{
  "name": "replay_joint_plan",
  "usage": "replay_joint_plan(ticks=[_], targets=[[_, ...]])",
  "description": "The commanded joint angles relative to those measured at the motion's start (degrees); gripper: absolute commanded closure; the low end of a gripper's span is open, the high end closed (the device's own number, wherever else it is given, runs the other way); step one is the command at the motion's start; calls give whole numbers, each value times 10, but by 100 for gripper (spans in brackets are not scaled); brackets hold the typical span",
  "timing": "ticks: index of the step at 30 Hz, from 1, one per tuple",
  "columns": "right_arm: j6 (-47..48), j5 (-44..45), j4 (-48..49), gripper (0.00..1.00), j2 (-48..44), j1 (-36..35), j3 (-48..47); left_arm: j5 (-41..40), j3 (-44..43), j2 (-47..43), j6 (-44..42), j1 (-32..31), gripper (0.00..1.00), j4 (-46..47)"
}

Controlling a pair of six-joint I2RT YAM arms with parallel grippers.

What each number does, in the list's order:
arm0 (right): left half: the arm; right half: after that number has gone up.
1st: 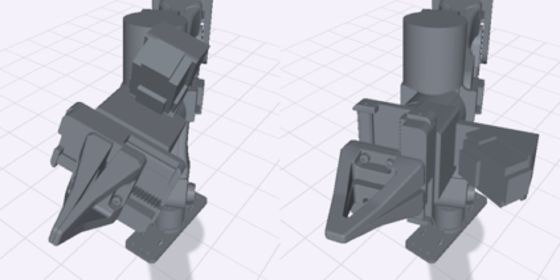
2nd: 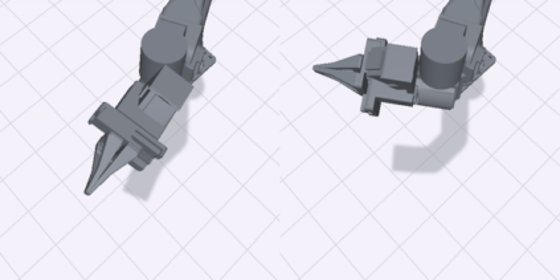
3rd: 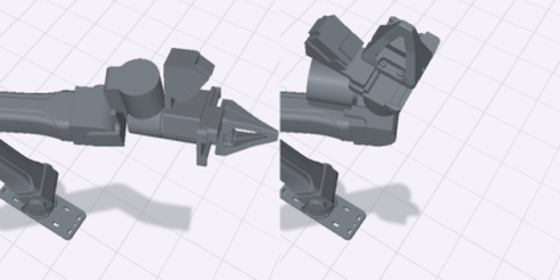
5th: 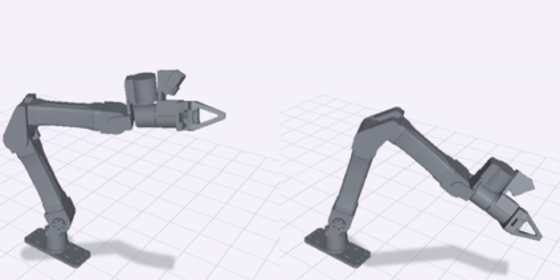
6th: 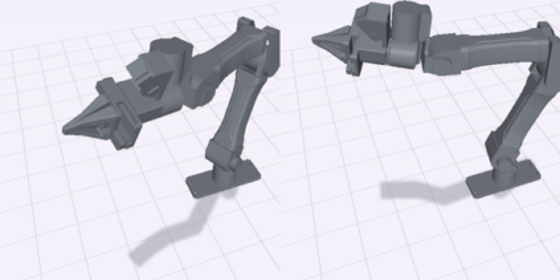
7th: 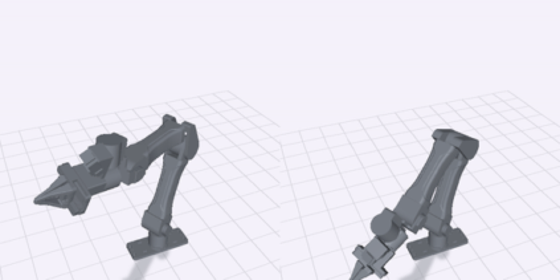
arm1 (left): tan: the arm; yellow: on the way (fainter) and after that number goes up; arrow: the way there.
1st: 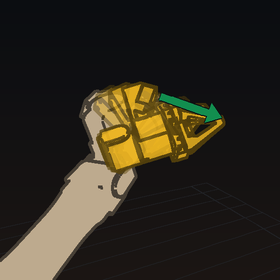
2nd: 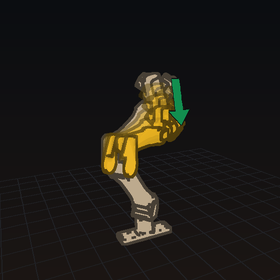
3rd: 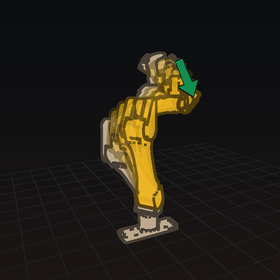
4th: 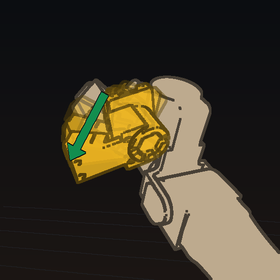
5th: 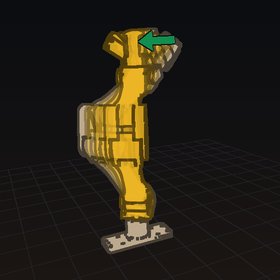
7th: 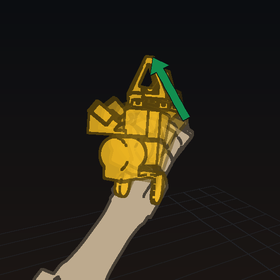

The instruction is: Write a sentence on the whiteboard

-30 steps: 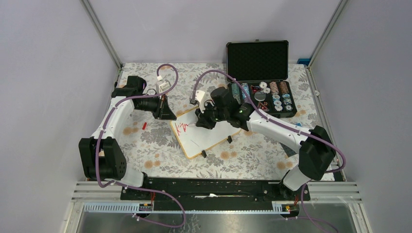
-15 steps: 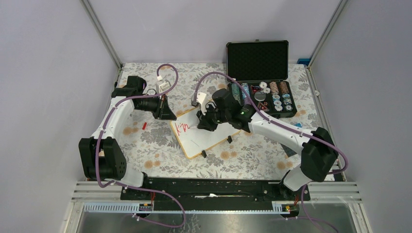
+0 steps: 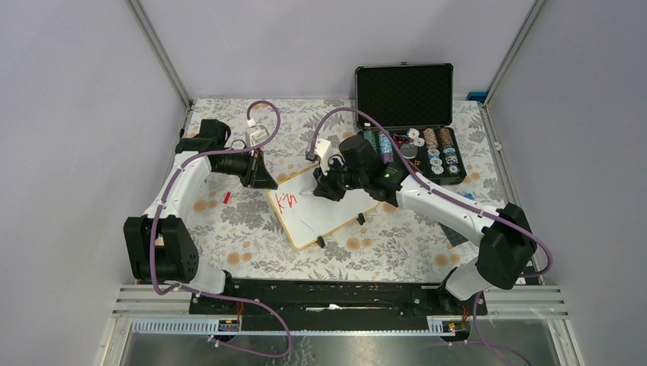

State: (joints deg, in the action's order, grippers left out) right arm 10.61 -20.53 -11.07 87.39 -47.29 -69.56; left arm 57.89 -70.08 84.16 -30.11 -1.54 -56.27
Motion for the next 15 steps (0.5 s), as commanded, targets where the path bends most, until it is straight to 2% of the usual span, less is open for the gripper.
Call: replay_joint_plan(ticks=[1,15], targets=[[-5,5,15,100,-3,4,-14,0,6,-1,-10,-13,100,-9],[-2,2,15,100,6,3,-16,1,7,0,-11,-14,100,-9]])
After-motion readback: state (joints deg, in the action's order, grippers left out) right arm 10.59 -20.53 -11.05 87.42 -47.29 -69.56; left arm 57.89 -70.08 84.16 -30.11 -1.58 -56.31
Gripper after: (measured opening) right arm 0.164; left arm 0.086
